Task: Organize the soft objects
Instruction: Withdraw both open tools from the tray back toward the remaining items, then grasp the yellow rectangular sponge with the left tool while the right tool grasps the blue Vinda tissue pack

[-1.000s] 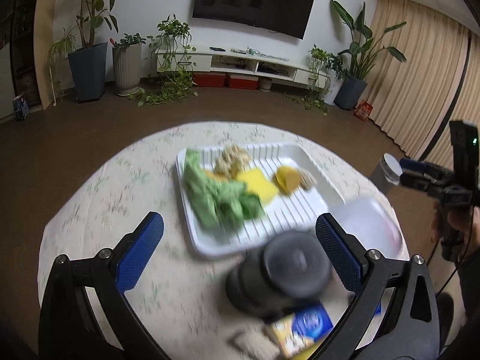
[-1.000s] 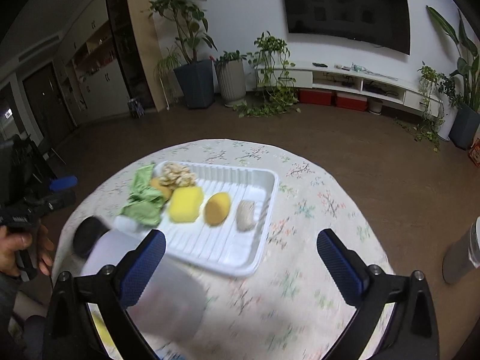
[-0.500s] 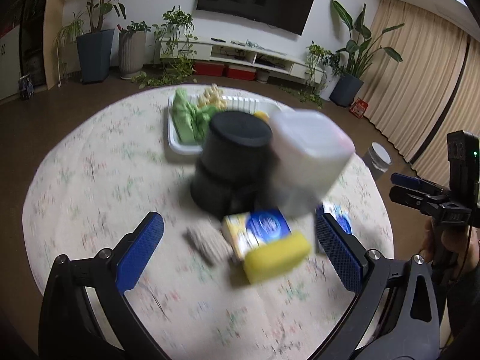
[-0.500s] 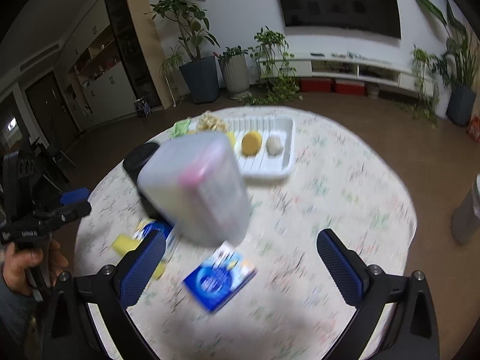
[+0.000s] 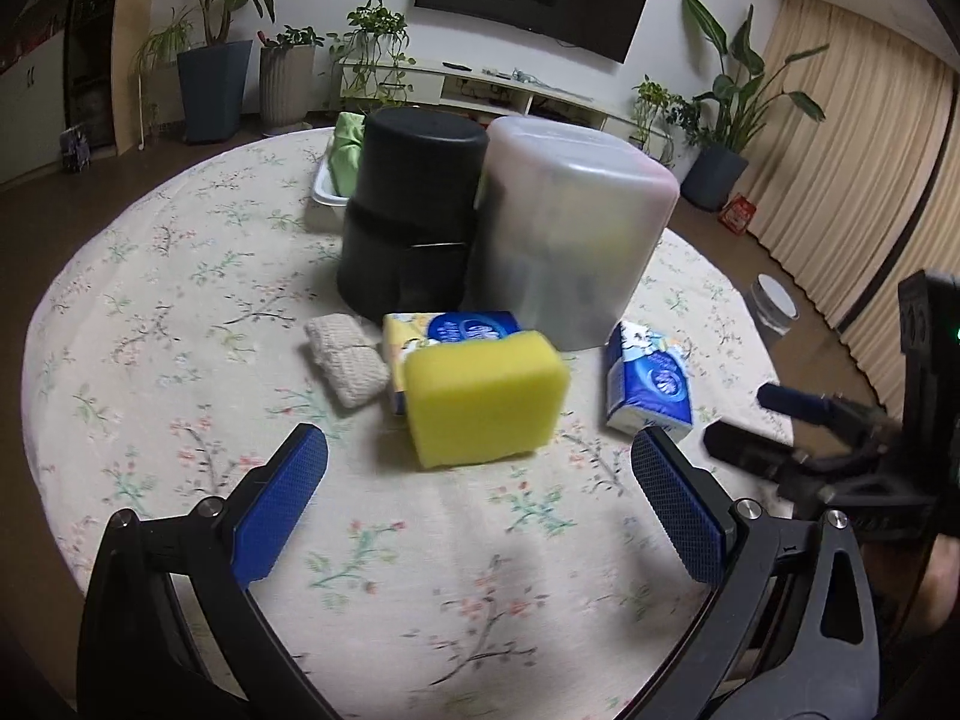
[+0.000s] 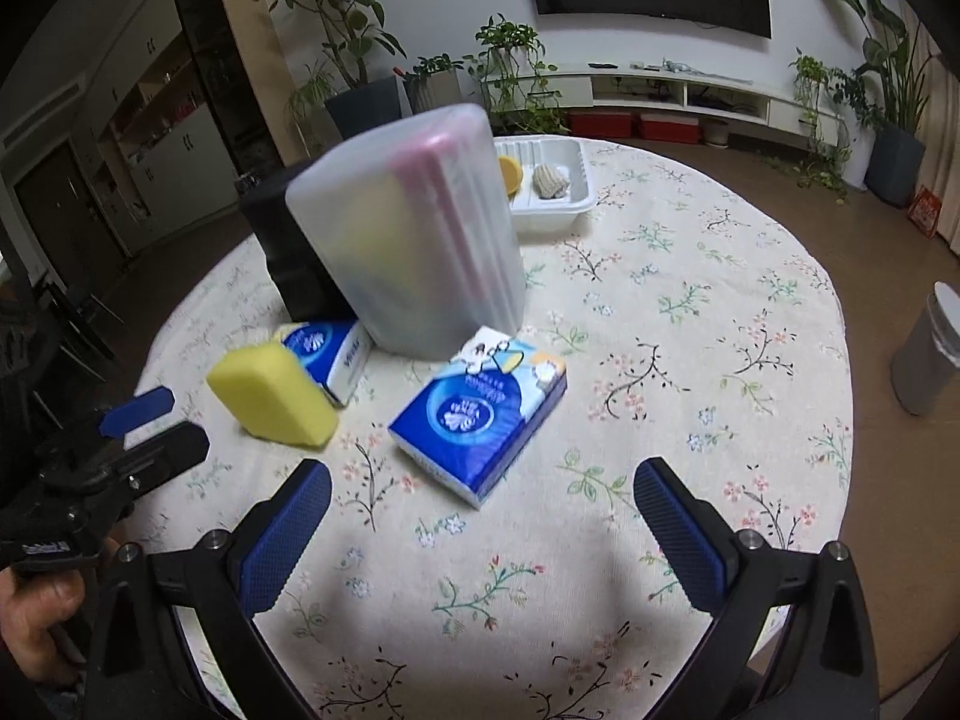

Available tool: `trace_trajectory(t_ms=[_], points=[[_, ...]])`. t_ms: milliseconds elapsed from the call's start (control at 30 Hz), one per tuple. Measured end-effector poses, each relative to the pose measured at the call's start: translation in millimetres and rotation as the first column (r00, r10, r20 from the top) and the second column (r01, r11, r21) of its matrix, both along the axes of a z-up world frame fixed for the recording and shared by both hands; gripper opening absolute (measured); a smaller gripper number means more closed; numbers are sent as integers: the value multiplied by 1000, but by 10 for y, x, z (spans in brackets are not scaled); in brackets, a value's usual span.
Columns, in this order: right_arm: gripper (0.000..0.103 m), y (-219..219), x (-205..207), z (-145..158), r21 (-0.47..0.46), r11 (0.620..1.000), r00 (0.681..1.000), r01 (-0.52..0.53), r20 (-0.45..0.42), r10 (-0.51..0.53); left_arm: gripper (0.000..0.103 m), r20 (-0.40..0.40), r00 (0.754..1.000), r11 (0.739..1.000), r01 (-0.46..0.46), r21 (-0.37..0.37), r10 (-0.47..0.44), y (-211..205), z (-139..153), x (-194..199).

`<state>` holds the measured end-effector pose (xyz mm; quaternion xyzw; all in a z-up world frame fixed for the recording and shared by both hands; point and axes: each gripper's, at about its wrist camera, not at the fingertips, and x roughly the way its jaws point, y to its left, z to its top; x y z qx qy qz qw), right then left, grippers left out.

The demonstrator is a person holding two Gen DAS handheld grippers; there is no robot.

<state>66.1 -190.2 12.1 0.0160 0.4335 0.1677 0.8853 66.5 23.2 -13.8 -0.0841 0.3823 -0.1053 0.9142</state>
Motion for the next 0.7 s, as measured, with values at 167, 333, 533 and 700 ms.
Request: trace_trajectory(t_ms=[167, 333, 533, 700], points=[[103, 0, 22, -51, -39, 999, 1000, 16, 4, -15, 103, -3, 1000, 1000, -11, 11, 11, -112, -35, 124], [103, -33, 87, -116, -51, 998, 999, 33, -9, -34, 103, -22, 999, 999, -32, 23, 32, -145, -117, 225], [103, -27, 127, -172, -46, 998, 999, 35, -17, -36, 103, -60, 996, 998, -57, 36, 59, -133, -191, 312], [103, 21, 147, -196, -61, 998, 999, 26, -18, -27, 103, -67, 995, 996, -65, 53, 68, -148, -214, 366]])
